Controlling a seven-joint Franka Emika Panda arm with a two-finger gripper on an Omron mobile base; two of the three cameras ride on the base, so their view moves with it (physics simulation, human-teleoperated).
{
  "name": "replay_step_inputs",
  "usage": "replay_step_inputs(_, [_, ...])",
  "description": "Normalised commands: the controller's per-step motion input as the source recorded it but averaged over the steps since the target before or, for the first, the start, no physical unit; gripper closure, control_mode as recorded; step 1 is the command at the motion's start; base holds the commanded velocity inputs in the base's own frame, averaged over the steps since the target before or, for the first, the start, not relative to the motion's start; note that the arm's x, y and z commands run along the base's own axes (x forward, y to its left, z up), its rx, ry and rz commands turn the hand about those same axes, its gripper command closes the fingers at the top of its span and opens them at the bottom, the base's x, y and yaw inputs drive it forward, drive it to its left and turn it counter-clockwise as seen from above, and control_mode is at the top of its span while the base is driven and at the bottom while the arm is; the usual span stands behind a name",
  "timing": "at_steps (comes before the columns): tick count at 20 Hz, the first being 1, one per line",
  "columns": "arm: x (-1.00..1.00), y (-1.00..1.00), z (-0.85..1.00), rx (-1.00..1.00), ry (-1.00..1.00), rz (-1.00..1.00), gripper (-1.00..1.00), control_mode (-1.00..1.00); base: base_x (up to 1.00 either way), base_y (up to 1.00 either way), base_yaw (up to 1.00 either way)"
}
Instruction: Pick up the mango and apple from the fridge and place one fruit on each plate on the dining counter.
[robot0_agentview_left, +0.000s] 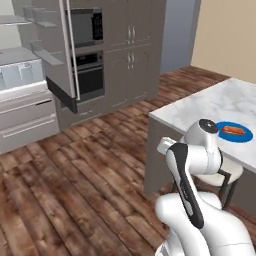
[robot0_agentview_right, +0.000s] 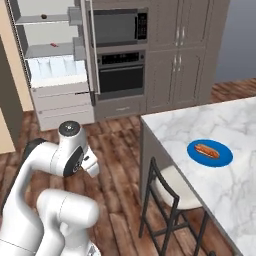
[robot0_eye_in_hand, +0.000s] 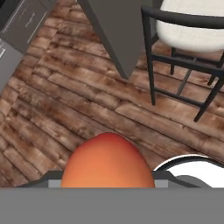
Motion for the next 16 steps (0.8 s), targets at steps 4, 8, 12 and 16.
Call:
replay_step_inputs(4, [0.0,0.0,0.0,0.0,0.0,0.0,1.0,1.0,-0.24,-0.34,-0.3])
replay_step_inputs(8, [0.0,0.0,0.0,0.0,0.0,0.0,1.0,1.0,-0.21,-0.42,-0.29])
replay_step_inputs(12, [0.0,0.0,0.0,0.0,0.0,0.0,1.0,1.0,-0.09,-0.48,-0.27])
replay_step_inputs(16, [0.0,0.0,0.0,0.0,0.0,0.0,1.0,1.0,-0.07,-0.55,-0.27])
